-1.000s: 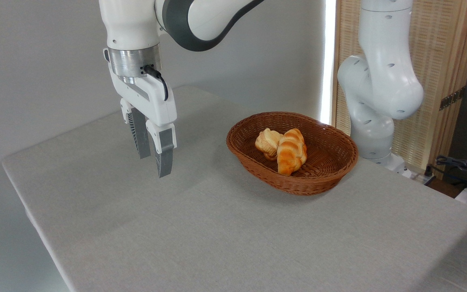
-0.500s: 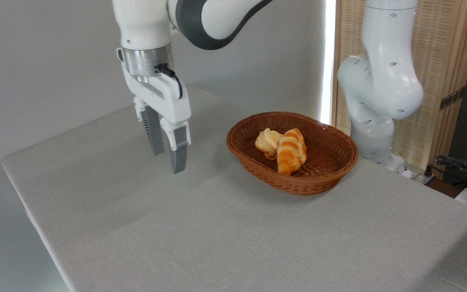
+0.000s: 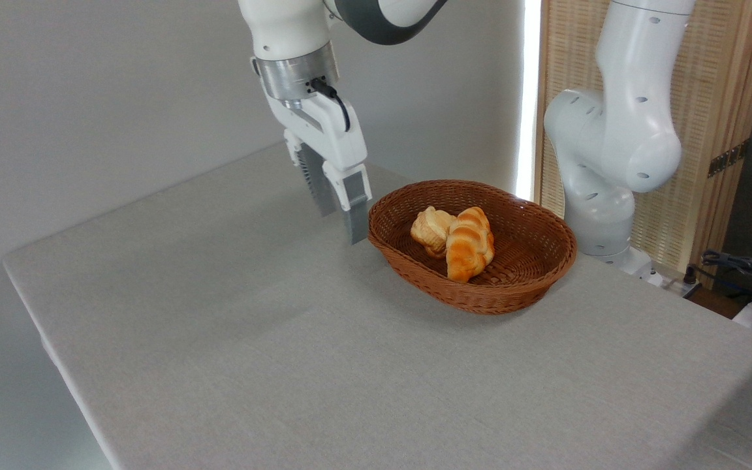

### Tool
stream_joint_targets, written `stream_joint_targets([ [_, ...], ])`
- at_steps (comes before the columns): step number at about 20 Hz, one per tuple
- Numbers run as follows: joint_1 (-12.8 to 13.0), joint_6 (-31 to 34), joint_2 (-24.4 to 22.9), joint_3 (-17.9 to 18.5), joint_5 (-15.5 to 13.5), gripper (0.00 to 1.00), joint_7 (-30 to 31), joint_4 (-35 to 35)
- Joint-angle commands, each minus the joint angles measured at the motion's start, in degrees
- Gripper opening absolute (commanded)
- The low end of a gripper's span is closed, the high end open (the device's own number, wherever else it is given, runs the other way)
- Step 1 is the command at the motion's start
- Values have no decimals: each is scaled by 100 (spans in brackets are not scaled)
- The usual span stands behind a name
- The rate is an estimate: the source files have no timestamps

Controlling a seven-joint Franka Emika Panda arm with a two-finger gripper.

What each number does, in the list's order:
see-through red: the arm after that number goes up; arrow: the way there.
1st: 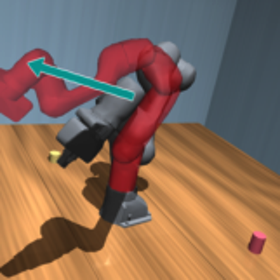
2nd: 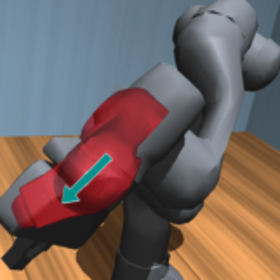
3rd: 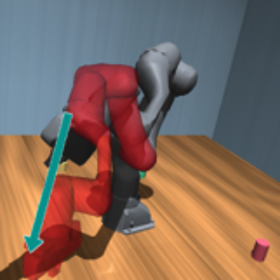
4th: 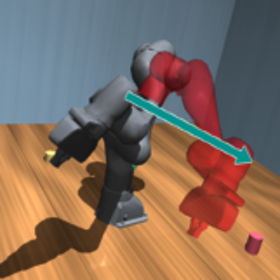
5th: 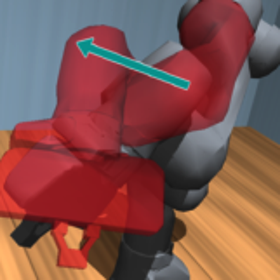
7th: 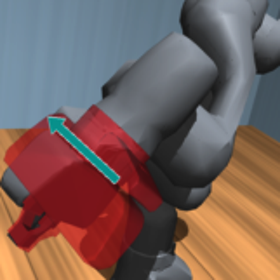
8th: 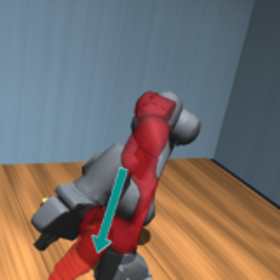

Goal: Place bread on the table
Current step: 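Move the open gripper over the basket and lower toward the bread rolls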

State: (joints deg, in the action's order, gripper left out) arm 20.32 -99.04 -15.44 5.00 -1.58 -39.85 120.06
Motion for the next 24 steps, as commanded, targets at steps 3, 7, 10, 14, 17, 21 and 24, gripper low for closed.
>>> stream_joint_targets([
  [3, 236, 710, -345, 36, 88, 100, -584, 413],
  [7, 332, 834, -372, 36, 88, 100, -945, 597],
  [10, 376, 843, -372, 45, 88, 100, -1261, 817],
  [14, 403, 1185, -372, 36, 88, 100, -1350, 887],
  [17, 517, 1256, -372, 36, 88, 100, -1376, 1046],
  [21, 648, 1273, -328, 36, 79, 100, -1385, 1151],
  [24, 745, 1265, -205, 36, 79, 100, -1385, 1143],
])
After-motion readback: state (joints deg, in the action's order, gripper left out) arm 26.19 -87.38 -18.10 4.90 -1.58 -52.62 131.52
